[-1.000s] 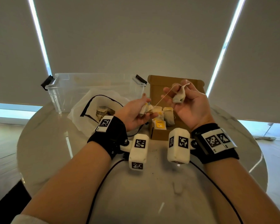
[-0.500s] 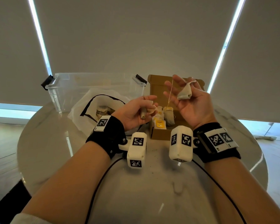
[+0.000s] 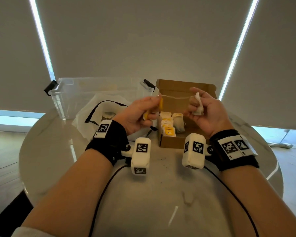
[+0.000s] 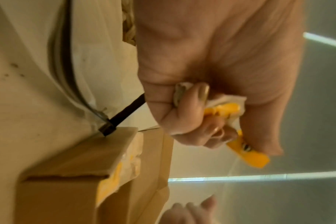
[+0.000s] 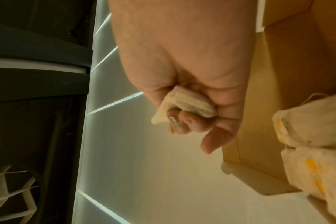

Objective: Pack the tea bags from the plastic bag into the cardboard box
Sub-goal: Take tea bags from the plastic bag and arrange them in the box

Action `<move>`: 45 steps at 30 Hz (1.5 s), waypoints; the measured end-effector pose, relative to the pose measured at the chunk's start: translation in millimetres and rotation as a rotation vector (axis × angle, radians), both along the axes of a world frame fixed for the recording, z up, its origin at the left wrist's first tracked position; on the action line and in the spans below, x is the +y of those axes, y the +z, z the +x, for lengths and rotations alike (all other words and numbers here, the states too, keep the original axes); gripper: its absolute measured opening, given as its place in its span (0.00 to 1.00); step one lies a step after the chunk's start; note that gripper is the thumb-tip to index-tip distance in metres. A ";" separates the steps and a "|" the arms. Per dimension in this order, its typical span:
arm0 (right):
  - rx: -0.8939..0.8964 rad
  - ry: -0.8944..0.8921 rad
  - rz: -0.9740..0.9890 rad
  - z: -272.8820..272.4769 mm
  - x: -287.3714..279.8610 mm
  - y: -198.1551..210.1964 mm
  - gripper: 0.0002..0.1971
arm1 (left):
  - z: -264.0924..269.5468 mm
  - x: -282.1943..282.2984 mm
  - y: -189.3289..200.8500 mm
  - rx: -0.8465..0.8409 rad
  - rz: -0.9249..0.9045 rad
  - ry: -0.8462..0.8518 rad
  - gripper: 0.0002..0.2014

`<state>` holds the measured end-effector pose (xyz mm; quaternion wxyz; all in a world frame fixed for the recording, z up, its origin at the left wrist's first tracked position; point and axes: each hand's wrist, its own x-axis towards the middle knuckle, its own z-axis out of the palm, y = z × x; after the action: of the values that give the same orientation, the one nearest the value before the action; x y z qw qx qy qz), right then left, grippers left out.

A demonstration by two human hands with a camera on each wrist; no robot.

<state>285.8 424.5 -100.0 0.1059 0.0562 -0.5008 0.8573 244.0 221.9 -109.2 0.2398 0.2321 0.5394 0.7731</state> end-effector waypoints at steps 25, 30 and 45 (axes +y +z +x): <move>-0.175 -0.276 0.809 -3.5 -9.3 -4.9 0.05 | -6.6 -2.0 6.8 -0.098 0.232 0.161 0.06; -0.221 -0.119 0.418 0.0 -25.2 -1.9 0.05 | 6.3 13.0 1.8 0.281 -0.260 0.371 0.03; -0.258 -0.478 0.815 -3.0 -11.0 -3.9 0.08 | 6.8 22.8 -11.2 0.447 -0.662 0.405 0.07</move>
<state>282.8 413.4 -103.9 0.2063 -0.1304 -0.8033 0.5433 250.8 244.7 -120.4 0.0224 0.1940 0.8309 0.5210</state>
